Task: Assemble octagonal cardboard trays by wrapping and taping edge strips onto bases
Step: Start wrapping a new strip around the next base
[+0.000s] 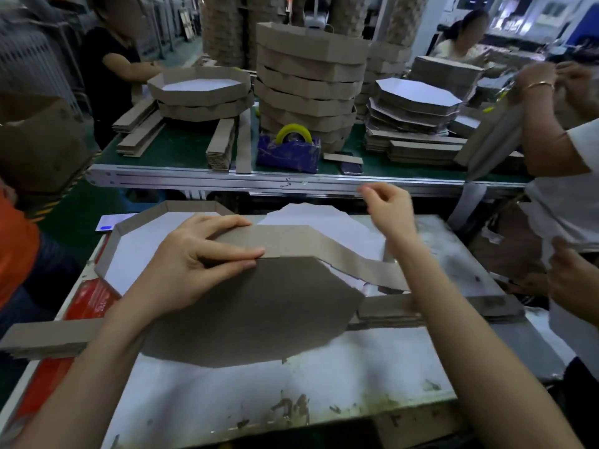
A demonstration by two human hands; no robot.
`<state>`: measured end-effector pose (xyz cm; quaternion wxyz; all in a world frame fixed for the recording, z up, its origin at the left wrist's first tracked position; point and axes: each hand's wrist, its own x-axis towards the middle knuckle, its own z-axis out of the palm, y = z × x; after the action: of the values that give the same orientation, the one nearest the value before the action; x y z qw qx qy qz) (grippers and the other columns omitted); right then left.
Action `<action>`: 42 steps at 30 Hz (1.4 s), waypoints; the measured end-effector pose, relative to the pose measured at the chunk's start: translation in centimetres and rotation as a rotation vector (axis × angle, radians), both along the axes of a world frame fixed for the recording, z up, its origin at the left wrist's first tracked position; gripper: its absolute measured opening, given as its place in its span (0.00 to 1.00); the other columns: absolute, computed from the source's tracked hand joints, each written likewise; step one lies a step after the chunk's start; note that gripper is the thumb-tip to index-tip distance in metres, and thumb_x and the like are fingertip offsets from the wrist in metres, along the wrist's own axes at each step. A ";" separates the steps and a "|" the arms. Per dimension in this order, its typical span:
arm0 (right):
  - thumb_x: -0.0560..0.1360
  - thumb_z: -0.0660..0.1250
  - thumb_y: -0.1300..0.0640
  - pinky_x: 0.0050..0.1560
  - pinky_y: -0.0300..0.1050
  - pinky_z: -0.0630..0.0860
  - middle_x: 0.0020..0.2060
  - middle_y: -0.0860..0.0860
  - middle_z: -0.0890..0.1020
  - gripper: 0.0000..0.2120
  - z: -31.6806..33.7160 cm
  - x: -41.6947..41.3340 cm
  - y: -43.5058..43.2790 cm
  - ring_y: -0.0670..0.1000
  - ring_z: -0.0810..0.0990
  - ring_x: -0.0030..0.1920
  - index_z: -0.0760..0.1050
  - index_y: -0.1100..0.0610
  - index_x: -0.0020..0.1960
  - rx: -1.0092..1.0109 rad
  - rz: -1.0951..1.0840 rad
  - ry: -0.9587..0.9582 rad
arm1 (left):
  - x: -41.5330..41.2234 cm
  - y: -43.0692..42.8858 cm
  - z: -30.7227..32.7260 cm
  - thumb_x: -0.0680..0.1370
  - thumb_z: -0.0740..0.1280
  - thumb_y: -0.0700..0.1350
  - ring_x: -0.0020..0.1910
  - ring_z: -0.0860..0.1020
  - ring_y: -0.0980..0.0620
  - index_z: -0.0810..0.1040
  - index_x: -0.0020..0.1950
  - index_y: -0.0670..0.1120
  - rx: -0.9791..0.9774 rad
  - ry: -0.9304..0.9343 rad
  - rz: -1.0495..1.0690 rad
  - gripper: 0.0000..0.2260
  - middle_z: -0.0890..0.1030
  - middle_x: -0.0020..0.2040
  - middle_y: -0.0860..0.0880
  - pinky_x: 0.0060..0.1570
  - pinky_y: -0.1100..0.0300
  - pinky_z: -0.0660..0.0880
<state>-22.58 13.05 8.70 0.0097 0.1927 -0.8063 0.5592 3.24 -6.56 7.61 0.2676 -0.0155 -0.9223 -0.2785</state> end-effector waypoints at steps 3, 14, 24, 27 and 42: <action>0.81 0.63 0.60 0.30 0.38 0.70 0.41 0.55 0.79 0.08 -3.1 -5.9 3.8 0.47 0.73 0.34 0.80 0.61 0.53 0.255 -0.079 -0.209 | 0.2 -0.2 0.1 0.74 0.64 0.64 0.64 0.72 0.54 0.77 0.56 0.71 0.027 -0.016 -0.050 0.11 0.73 0.66 0.63 0.59 0.56 0.72; 0.78 0.61 0.36 0.35 0.41 0.70 0.36 0.53 0.80 0.26 -6.9 -7.8 11.6 0.49 0.77 0.34 0.76 0.58 0.38 0.632 0.145 -0.455 | 0.0 0.2 0.2 0.73 0.60 0.71 0.61 0.73 0.58 0.80 0.56 0.63 0.065 -0.004 0.010 0.20 0.75 0.62 0.64 0.60 0.70 0.67; 0.82 0.60 0.42 0.54 0.47 0.73 0.49 0.50 0.77 0.16 -2.9 -6.9 11.5 0.51 0.76 0.50 0.77 0.53 0.52 1.278 0.246 -0.120 | 0.4 0.4 0.1 0.70 0.66 0.57 0.60 0.72 0.65 0.81 0.54 0.63 0.111 -0.059 0.012 0.14 0.76 0.60 0.62 0.56 0.75 0.67; 0.82 0.61 0.44 0.43 0.43 0.76 0.43 0.47 0.80 0.13 -5.8 -5.7 12.2 0.48 0.80 0.41 0.74 0.50 0.44 1.278 0.307 -0.363 | 0.7 0.7 0.0 0.72 0.67 0.58 0.59 0.71 0.66 0.81 0.54 0.62 0.125 -0.051 0.010 0.12 0.78 0.60 0.60 0.56 0.71 0.67; 0.82 0.63 0.65 0.55 0.62 0.78 0.69 0.65 0.68 0.20 -14.7 -9.7 11.2 0.69 0.70 0.66 0.65 0.67 0.72 0.219 -0.385 -0.738 | 0.5 1.4 0.8 0.74 0.70 0.59 0.62 0.71 0.61 0.82 0.55 0.63 0.103 -0.115 -0.015 0.10 0.77 0.62 0.63 0.57 0.64 0.71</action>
<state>-32.32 24.21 -5.97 -0.1957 -0.1742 -0.8315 0.4899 3.74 -5.12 8.44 0.2124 0.0077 -0.9204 -0.3280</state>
